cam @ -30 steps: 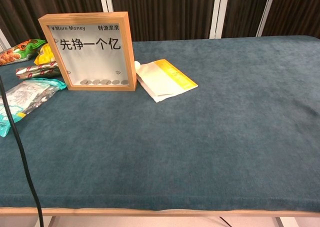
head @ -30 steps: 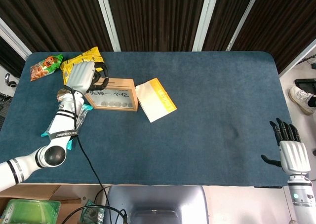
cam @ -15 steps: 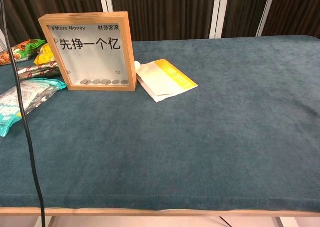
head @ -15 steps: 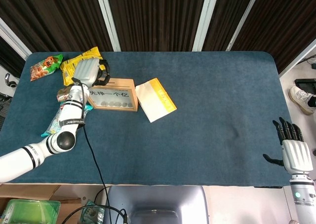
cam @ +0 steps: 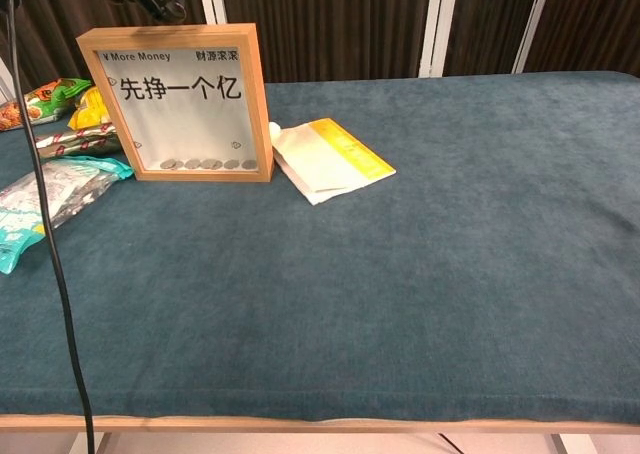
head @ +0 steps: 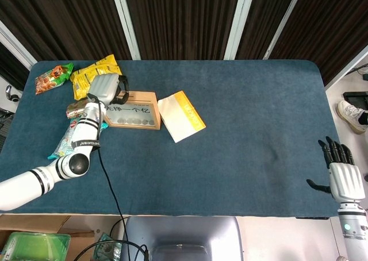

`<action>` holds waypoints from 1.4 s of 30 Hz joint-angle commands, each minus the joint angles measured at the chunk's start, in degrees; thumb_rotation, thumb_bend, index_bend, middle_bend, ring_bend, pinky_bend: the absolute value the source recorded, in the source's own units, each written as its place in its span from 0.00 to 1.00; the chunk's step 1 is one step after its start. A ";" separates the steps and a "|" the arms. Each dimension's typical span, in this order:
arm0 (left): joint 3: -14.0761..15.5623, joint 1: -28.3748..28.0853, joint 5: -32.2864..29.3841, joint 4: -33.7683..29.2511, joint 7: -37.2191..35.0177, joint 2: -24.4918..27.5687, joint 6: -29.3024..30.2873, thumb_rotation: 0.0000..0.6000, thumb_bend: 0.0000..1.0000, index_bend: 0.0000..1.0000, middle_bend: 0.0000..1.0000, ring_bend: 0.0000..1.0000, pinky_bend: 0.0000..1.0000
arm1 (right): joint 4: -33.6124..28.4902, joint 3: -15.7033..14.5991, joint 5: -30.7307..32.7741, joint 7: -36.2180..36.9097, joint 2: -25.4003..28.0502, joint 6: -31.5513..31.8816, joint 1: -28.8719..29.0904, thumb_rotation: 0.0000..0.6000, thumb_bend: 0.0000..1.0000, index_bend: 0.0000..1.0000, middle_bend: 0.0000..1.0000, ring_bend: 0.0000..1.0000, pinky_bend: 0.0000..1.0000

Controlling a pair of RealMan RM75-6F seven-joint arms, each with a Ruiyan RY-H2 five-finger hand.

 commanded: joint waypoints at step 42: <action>4.74 -1.92 -1.00 0.56 -0.70 0.22 0.19 1.00 0.65 0.64 1.00 1.00 1.00 | -0.16 0.04 0.48 -0.60 -0.14 0.08 0.03 1.00 0.16 0.00 0.00 0.00 0.00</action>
